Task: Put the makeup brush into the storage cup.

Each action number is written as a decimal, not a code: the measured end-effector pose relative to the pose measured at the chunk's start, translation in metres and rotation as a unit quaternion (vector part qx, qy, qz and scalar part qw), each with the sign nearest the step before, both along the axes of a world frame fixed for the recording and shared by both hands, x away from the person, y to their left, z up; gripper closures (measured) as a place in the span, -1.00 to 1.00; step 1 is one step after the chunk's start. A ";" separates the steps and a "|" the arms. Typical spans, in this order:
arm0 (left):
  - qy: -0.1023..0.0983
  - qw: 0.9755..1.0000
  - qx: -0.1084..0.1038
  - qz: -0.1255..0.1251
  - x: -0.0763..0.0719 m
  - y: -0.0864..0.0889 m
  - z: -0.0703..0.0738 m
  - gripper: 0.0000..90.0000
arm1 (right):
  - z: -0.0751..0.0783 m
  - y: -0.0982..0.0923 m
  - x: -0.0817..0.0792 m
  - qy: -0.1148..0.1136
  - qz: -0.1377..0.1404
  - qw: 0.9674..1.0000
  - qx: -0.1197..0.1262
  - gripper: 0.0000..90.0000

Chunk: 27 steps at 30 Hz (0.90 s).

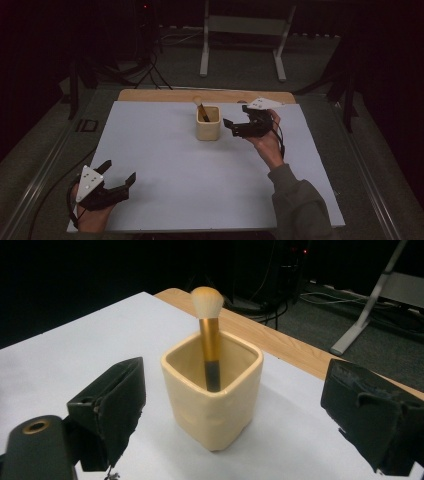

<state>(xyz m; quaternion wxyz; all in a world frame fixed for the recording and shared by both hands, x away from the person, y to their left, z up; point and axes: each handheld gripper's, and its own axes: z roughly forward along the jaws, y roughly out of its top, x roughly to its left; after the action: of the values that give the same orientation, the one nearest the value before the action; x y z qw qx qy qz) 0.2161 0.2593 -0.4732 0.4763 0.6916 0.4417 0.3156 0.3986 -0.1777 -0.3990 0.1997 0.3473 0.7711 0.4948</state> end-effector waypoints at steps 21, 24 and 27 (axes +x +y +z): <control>0.001 1.000 0.003 0.001 0.000 -0.001 0.000 -0.73 | -0.006 -0.032 -0.023 -0.006 -0.008 1.000 0.002 -0.76; 0.001 1.000 0.002 0.001 0.000 -0.001 0.000 -0.73 | -0.008 -0.037 -0.026 -0.007 -0.009 1.000 0.005 -0.76; 0.000 1.000 0.002 0.001 0.000 -0.001 0.000 -0.73 | -0.010 -0.041 -0.030 -0.006 -0.009 1.000 0.007 -0.76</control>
<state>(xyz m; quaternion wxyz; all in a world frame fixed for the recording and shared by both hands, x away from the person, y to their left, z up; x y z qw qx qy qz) 0.2162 0.2582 -0.4732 0.4743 0.6923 0.4420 0.3169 0.3684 -0.2184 -0.4093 0.2061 0.3531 0.7631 0.5004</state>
